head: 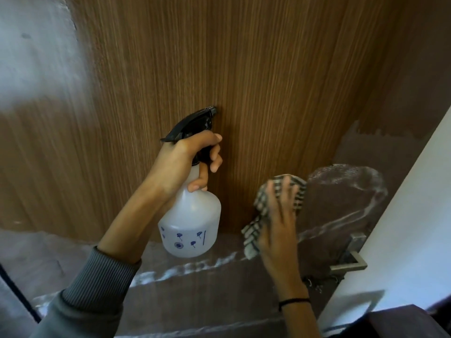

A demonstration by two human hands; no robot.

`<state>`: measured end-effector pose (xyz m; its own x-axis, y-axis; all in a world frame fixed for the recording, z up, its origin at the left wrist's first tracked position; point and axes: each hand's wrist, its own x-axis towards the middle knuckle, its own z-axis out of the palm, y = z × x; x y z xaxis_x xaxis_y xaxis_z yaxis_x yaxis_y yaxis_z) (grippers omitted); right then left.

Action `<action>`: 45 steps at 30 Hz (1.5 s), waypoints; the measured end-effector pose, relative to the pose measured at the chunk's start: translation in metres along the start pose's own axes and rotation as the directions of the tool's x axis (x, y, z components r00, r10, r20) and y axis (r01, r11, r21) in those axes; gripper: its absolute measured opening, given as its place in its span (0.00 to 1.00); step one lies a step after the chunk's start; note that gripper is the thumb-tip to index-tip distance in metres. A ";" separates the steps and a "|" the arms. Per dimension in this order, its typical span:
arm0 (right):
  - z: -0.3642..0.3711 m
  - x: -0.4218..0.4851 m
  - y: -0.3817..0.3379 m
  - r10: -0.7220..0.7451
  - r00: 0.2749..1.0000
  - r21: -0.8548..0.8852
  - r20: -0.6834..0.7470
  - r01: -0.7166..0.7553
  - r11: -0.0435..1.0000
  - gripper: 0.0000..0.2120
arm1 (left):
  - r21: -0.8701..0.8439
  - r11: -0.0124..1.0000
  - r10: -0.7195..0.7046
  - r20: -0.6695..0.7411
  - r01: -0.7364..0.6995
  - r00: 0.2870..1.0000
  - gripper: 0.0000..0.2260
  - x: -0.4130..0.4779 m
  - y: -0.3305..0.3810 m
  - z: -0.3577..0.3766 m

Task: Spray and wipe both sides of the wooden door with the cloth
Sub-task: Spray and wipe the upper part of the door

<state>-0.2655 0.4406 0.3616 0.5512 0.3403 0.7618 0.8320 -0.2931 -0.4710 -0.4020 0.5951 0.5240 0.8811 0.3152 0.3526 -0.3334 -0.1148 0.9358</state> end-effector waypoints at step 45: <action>-0.002 -0.004 -0.018 -0.223 0.970 0.018 0.097 0.222 0.975 0.39 | 0.048 0.999 0.001 -0.054 0.002 0.999 0.14 0.001 -0.001 0.007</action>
<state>-0.2829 0.4426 0.3680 0.3553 0.4823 0.8007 0.9347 -0.1939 -0.2980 -0.3983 0.5888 0.5230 0.8615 0.3652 0.3528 -0.3157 -0.1592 0.9354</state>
